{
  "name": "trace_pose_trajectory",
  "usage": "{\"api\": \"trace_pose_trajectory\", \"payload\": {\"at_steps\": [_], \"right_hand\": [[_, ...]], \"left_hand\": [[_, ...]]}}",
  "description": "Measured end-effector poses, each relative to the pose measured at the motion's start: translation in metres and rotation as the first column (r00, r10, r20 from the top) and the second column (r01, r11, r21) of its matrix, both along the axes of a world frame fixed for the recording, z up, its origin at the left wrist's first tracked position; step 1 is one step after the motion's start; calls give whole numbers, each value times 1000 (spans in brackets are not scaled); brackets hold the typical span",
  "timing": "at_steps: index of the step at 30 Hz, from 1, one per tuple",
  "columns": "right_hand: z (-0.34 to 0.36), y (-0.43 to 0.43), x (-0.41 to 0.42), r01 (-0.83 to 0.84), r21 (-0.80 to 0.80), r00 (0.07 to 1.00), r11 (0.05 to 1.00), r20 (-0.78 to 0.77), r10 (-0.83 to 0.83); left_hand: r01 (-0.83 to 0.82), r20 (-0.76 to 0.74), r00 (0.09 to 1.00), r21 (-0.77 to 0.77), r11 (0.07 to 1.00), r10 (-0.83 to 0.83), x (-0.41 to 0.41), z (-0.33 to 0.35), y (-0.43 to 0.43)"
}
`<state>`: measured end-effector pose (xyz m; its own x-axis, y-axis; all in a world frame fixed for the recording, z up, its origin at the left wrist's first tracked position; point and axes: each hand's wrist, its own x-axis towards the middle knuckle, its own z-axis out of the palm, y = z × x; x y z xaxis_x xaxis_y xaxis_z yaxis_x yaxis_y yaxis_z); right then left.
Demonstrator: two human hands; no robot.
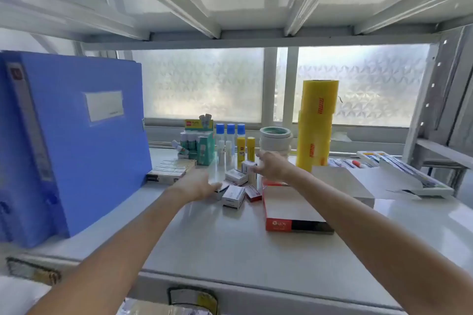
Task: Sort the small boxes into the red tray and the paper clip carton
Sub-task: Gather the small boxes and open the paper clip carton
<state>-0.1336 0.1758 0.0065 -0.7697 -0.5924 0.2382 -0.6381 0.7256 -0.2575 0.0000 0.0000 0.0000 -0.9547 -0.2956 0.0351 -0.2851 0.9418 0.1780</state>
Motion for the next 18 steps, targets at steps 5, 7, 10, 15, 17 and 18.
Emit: {"api": "trace_pose_trajectory", "payload": {"at_steps": [5,7,10,15,17,18], "right_hand": [[1,-19,0,-5,23,993,1000,121,2],[-2,-22,-3,-18,-40,991,999,129,23],[-1,-19,-11,-69,-94,991,993,107,79],[2,-8,-19,-98,-71,980,993,169,109],[3,-6,-18,-87,-60,968,994,229,99],[4,-8,-17,-89,-40,964,995,247,96]], "left_hand": [[43,16,999,120,992,-45,-1,-5,-5],[63,13,998,147,987,-65,-1,-7,-7],[99,9,995,213,972,-103,1,-5,-11],[184,0,983,126,975,-185,4,-11,-13],[200,-17,980,97,975,-199,4,-13,-12],[206,-25,979,109,973,-204,5,-13,-11]]}}
